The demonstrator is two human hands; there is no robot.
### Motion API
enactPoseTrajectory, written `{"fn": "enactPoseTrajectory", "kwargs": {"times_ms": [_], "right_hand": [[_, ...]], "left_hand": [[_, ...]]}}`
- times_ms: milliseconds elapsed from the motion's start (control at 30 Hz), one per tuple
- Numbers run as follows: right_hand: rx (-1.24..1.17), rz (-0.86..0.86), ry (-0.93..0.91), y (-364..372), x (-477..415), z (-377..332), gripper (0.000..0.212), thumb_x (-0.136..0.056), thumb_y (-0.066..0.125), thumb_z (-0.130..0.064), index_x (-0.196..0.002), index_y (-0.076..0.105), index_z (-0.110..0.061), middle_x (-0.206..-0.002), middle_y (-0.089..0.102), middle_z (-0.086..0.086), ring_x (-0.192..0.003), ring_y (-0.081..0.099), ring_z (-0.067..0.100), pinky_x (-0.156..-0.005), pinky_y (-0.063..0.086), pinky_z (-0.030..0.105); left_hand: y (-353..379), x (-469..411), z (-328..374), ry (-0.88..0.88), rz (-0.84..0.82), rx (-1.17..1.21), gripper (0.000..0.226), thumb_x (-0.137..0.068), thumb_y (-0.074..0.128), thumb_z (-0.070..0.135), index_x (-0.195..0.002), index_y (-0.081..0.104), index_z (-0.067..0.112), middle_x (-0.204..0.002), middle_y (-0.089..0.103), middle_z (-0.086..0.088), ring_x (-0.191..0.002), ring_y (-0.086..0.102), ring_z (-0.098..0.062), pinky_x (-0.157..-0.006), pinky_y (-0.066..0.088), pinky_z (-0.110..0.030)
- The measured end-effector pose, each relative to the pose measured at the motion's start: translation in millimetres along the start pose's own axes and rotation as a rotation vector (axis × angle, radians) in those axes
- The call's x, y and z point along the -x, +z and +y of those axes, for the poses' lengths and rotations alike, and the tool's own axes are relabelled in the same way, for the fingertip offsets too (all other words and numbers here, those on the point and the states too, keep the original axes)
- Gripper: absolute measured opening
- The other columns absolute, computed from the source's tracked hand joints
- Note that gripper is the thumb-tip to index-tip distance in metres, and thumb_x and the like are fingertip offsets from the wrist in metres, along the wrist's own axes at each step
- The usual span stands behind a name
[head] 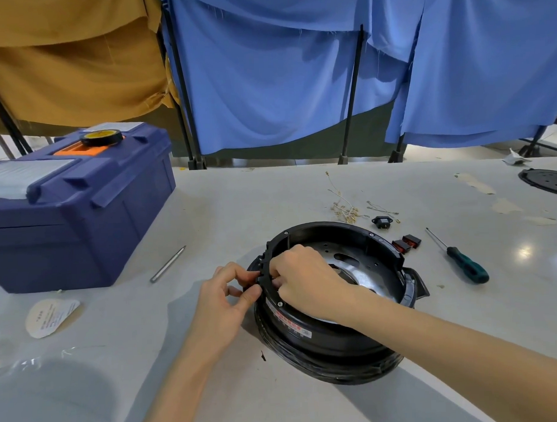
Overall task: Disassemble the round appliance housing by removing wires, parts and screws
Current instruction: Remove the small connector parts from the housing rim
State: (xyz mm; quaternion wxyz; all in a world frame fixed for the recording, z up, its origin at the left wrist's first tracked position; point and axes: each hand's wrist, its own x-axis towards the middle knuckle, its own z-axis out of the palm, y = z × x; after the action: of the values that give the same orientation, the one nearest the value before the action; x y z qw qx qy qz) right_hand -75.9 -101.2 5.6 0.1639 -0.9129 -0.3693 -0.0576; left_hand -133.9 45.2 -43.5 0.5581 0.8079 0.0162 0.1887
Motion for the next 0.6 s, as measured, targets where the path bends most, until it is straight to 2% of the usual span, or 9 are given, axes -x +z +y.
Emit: {"fn": "enactPoseTrajectory", "kwargs": {"times_ms": [133,233,367,433,500,600], "right_hand": [[-0.058,0.013,0.026,2,-2,3,0.017,-0.084,0.052,-0.005,-0.077,0.065,0.002,-0.072,0.065,0.017,-0.069,0.057,0.034,-0.061,0.042,0.035],[-0.135,0.003,0.039,2,0,5,0.016,-0.083,0.055,-0.004,-0.073,0.067,0.000,-0.068,0.066,0.017,-0.066,0.058,0.031,-0.055,0.036,0.029],[-0.262,-0.047,0.069,-5,0,9,0.010,-0.078,0.062,-0.002,-0.072,0.070,0.000,-0.065,0.064,0.020,-0.055,0.048,0.021,-0.052,0.038,0.028],[-0.253,-0.051,0.075,-7,0,9,0.009,-0.076,0.063,-0.004,-0.073,0.071,-0.002,-0.065,0.066,0.018,-0.058,0.055,0.028,-0.054,0.045,0.032],[-0.173,-0.061,0.077,-8,-2,7,0.013,-0.076,0.060,-0.006,-0.065,0.064,-0.001,-0.060,0.060,0.019,-0.057,0.053,0.033,-0.051,0.043,0.035],[-0.027,-0.095,0.047,-11,-5,0,0.033,-0.076,0.056,-0.006,-0.053,0.034,-0.012,-0.052,0.035,0.006,-0.046,0.032,0.020,-0.046,0.023,0.025]], "left_hand": [[1,0,-1,-0.013,-0.003,-0.007,0.016,-0.086,0.066,0.002,-0.082,0.065,0.017,-0.095,0.063,0.003,-0.068,0.057,-0.007,-0.069,0.043,-0.014],[0,0,-2,-0.035,0.016,-0.005,0.017,-0.085,0.068,0.003,-0.080,0.064,0.018,-0.095,0.064,0.001,-0.067,0.057,-0.013,-0.069,0.043,-0.017],[-1,0,-2,-0.044,0.024,0.024,0.018,-0.083,0.070,0.003,-0.078,0.066,0.021,-0.094,0.065,0.000,-0.061,0.057,-0.004,-0.067,0.045,-0.015],[-1,0,-2,-0.038,0.027,0.039,0.018,-0.083,0.070,0.004,-0.078,0.067,0.021,-0.095,0.066,0.000,-0.061,0.057,-0.002,-0.066,0.046,-0.013],[-1,1,-1,-0.031,0.032,0.053,0.022,-0.082,0.071,0.004,-0.076,0.068,0.025,-0.094,0.066,0.001,-0.061,0.058,-0.002,-0.066,0.045,-0.012],[-1,1,1,-0.018,0.035,0.055,0.024,-0.083,0.070,0.004,-0.075,0.067,0.027,-0.095,0.066,0.001,-0.062,0.058,-0.002,-0.066,0.045,-0.012]]}}
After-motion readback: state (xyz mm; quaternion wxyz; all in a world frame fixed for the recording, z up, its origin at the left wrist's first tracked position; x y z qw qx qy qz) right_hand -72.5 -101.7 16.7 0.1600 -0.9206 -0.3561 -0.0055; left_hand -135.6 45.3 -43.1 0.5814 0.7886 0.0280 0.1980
